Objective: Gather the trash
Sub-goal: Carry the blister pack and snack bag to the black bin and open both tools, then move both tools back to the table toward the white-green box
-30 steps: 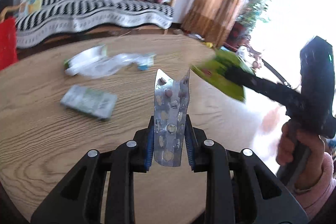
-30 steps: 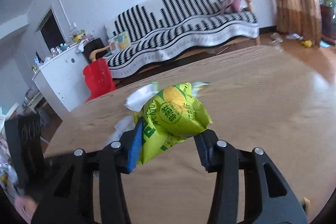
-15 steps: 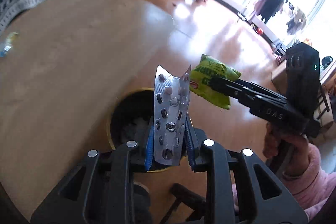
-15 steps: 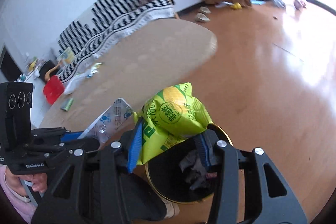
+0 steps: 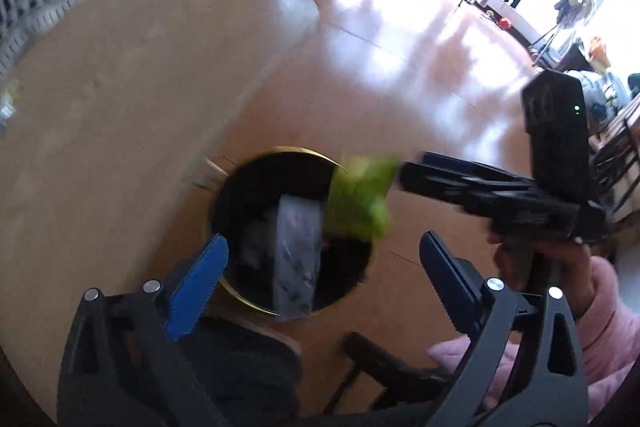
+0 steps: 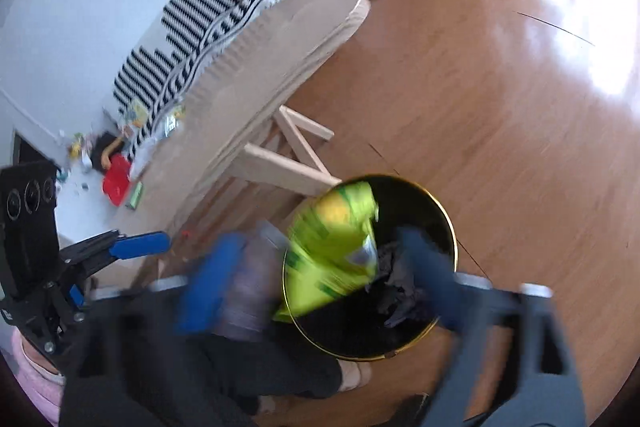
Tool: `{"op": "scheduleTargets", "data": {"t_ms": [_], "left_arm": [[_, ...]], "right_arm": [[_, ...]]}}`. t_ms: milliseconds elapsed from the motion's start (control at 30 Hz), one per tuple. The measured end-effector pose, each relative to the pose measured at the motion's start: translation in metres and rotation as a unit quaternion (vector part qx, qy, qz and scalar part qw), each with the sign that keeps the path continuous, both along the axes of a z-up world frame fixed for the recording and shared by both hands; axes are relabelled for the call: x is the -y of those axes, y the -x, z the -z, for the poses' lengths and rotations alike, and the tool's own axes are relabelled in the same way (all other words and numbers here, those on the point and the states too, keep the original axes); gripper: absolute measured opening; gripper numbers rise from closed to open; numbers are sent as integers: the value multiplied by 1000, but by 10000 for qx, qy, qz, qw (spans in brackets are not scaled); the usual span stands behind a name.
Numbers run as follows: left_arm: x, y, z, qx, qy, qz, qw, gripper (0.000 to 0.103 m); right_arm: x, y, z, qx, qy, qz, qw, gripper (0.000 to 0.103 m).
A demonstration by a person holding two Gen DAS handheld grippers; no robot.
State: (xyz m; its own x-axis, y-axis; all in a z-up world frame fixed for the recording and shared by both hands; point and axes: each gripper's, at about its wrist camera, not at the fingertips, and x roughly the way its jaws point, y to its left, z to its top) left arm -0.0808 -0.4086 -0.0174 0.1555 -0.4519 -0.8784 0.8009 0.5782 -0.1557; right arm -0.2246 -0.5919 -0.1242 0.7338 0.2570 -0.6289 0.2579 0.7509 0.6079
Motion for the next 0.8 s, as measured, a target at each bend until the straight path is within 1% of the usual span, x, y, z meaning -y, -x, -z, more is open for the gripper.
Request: {"op": "scheduleTargets", "data": {"t_ms": [67, 167, 200, 267, 300, 367, 467, 533, 567, 633, 667, 700, 733, 767, 800], "left_arm": [[-14, -9, -8, 379, -93, -306, 9988, 95], [-43, -27, -22, 755, 23, -791, 9940, 97], [-61, -35, -26, 915, 81, -1075, 9900, 97], [-88, -49, -28, 1083, 113, -1535, 9821, 97], [-110, -60, -27, 1131, 64, -1877, 9757, 97], [-140, -71, -25, 1129, -1, -2254, 9677, 97], [-195, -91, -21, 1211, -116, -2926, 9485, 97], [-234, -102, -21, 1281, -170, -3365, 9328, 97], [-249, -108, -20, 1251, -154, -3534, 9269, 97], [-283, -122, -16, 1082, -9, -3967, 9116, 97], [-289, -123, -15, 1024, 51, -4080, 9072, 97], [-299, -131, -11, 930, 138, -4250, 9003, 97], [-306, -139, -8, 870, 188, -4366, 8952, 97], [-312, -149, -4, 811, 202, -4512, 8885, 97], [-315, -153, -1, 766, 198, -4609, 8839, 97]], "right_arm": [[6, 3, -2, -33, 18, 183, 9998, 96], [8, 5, -6, -205, 349, 575, 9975, 96], [4, 4, -8, -280, 587, 659, 9957, 96], [-5, -3, -10, -419, 934, 599, 9929, 96], [-9, -7, -11, -462, 1045, 513, 9921, 96], [-16, -16, -13, -471, 1125, 360, 9919, 96], [-39, -35, -24, -391, 1199, 76, 9920, 96], [-59, -50, -36, -270, 1361, -133, 9902, 96], [-66, -55, -39, -215, 1419, -190, 9895, 96], [-84, -70, -50, -47, 1508, -321, 9880, 96], [-90, -76, -54, 29, 1499, -372, 9880, 96], [-97, -83, -59, 114, 1458, -435, 9883, 96], [-103, -90, -62, 165, 1420, -486, 9885, 96], [-110, -98, -63, 204, 1385, -567, 9885, 96], [-115, -103, -65, 215, 1382, -629, 9882, 96]]}}
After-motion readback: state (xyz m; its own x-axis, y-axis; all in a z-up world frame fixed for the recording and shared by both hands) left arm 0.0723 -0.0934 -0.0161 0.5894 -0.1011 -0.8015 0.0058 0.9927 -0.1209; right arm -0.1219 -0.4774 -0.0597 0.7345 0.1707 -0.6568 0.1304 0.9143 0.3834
